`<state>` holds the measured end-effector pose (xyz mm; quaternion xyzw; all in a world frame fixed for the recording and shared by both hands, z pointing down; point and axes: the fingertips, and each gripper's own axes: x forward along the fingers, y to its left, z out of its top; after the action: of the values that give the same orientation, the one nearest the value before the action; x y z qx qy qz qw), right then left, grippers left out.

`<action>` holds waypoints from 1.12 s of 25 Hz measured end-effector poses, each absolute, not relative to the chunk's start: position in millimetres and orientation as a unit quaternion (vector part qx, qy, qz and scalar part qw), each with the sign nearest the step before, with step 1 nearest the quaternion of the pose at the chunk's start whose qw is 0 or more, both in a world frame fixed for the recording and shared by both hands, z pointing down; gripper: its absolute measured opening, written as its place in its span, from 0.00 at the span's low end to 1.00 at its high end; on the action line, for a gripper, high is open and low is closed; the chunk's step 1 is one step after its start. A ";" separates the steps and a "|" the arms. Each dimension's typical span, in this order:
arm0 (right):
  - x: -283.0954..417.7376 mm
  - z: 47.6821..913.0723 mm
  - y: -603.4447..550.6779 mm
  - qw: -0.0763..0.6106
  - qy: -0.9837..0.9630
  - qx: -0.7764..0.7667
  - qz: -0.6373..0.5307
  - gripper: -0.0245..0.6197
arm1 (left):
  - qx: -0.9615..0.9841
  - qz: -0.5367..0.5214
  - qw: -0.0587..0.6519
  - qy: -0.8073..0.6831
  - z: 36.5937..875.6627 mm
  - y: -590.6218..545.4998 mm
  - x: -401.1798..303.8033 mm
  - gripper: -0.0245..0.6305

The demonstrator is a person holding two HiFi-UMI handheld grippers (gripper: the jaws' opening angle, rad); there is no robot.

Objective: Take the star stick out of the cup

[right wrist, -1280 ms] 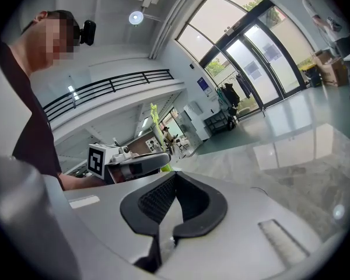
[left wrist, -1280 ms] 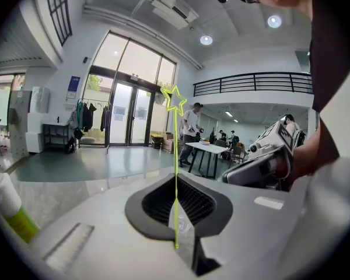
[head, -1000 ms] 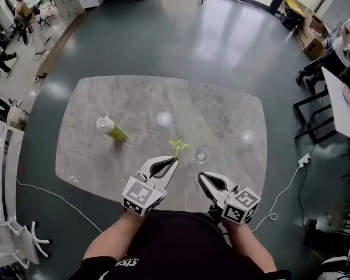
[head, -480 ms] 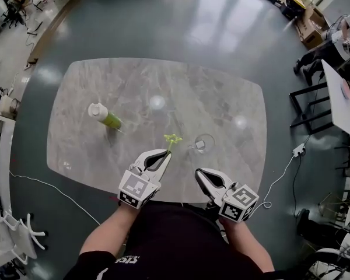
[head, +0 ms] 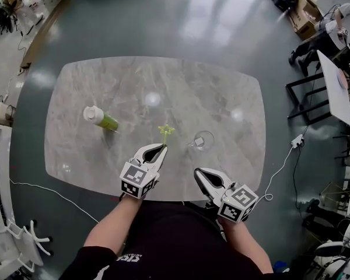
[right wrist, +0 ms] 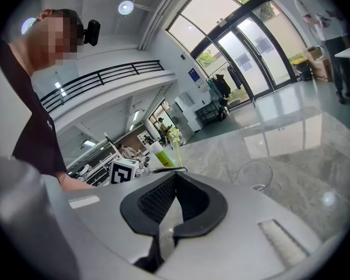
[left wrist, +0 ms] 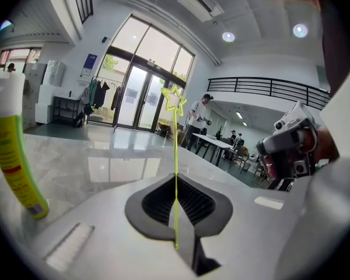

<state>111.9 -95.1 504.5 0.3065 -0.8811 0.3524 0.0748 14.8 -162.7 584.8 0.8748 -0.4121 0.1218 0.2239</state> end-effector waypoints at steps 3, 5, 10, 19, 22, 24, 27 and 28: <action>113.6 505.3 -96.5 0.070 -0.877 0.317 0.354 0.06 | 0.878 0.131 0.218 -0.406 594.0 -171.8 16.2 0.05; 117.3 508.1 -96.0 0.069 -0.873 0.326 0.357 0.06 | 0.881 0.138 0.209 -0.401 598.5 -178.3 19.9 0.05; 124.7 512.8 -97.1 0.070 -0.864 0.343 0.363 0.06 | 0.877 0.142 0.226 -0.400 616.4 -190.9 28.1 0.05; 130.3 516.8 -91.2 0.065 -0.852 0.368 0.367 0.06 | 0.882 0.168 0.236 -0.371 642.6 -193.1 42.2 0.05; 138.8 519.6 -88.6 0.062 -0.844 0.384 0.369 0.06 | 0.884 0.173 0.242 -0.361 650.9 -193.0 47.9 0.05; 142.0 520.0 -86.5 0.064 -0.842 0.389 0.369 0.06 | 0.884 0.176 0.249 -0.356 656.4 -193.3 51.1 0.05; 143.6 518.9 -83.6 0.068 -0.839 0.394 0.368 0.06 | 0.881 0.186 0.258 -0.349 666.9 -193.7 55.6 0.06; 143.5 518.7 -82.9 0.069 -0.839 0.395 0.368 0.06 | 0.881 0.191 0.258 -0.346 670.4 -193.8 57.0 0.06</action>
<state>143.5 -82.9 518.7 0.3951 -0.8390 0.3678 0.0688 57.0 -193.8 670.4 0.8815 -0.3461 0.1912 0.2582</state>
